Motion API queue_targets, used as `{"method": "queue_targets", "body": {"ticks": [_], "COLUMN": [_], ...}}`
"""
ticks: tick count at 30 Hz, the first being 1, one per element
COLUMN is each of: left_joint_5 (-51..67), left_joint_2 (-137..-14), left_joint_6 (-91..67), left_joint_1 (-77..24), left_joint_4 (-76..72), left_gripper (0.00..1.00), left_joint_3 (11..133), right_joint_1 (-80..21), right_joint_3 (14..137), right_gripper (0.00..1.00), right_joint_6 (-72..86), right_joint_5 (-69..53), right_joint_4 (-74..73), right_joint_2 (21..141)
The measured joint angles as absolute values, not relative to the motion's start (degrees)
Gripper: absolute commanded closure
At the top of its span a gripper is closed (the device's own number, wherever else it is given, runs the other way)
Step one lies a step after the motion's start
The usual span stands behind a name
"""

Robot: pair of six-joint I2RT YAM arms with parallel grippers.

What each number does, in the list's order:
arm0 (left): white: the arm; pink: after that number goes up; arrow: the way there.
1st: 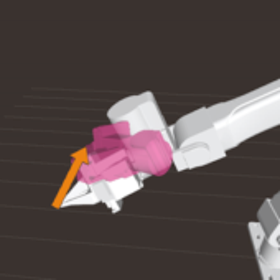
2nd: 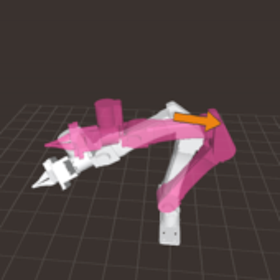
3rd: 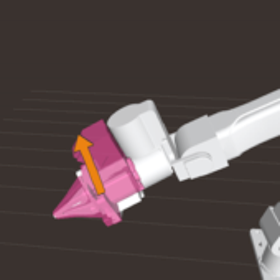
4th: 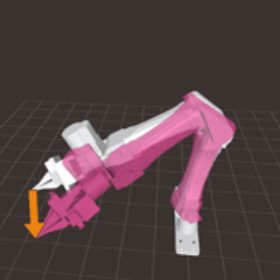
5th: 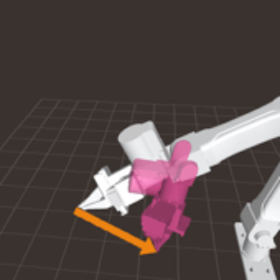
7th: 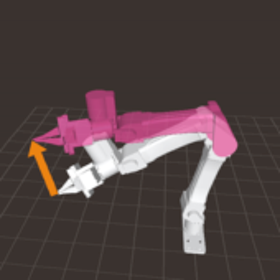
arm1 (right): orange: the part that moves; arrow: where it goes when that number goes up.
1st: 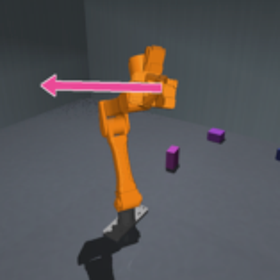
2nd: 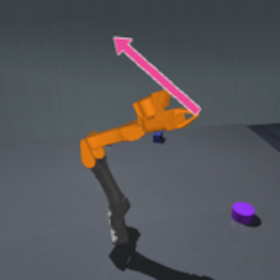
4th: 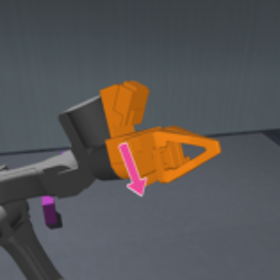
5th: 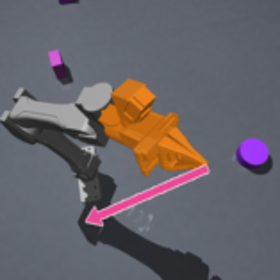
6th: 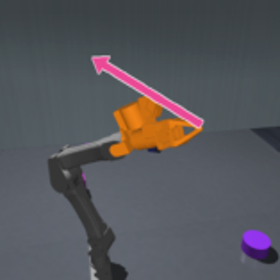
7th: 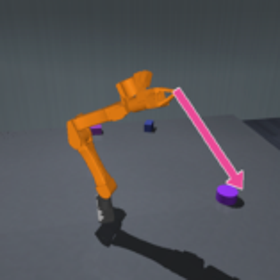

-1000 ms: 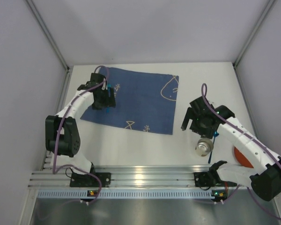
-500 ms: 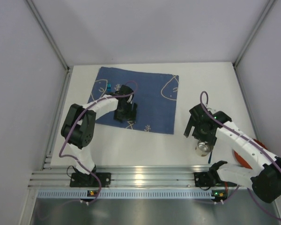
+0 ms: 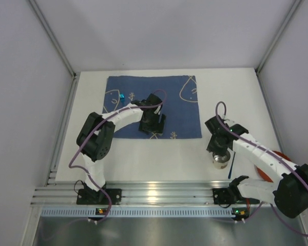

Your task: Set the dinner table for one person

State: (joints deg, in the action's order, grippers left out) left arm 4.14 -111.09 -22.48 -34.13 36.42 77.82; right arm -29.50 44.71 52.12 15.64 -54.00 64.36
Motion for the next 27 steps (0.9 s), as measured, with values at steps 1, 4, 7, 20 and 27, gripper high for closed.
{"method": "queue_targets", "body": {"ticks": [1, 4, 7, 20, 27], "left_joint_5": [4.29, 4.23, 3.55, 1.78, -0.01], "left_joint_2": [-111.07, -110.96, -109.47, -87.9, -84.75], "left_joint_6": [-22.65, -22.92, -23.31, -25.93, -27.09], "left_joint_1": [-34.5, -34.96, -34.92, -34.61, -34.59], "left_joint_4": [36.69, 37.87, 39.42, 43.18, 46.13], "left_gripper": [0.2, 0.2, 0.2, 0.2, 0.2], "left_joint_3": [78.08, 79.15, 79.79, 76.9, 74.22], "right_joint_1": [-29.5, -29.47, -29.45, -29.21, -27.46], "right_joint_3": [44.73, 45.58, 49.56, 107.85, 138.32], "right_gripper": [0.91, 1.0, 1.0, 1.0, 1.0], "right_joint_6": [52.1, 51.79, 50.48, 37.63, 35.33], "right_joint_5": [15.86, 16.95, 18.24, 23.14, 22.59], "right_joint_4": [-53.82, -53.93, -55.35, -55.33, -52.66], "right_joint_2": [64.86, 66.37, 68.14, 104.84, 133.8]}}
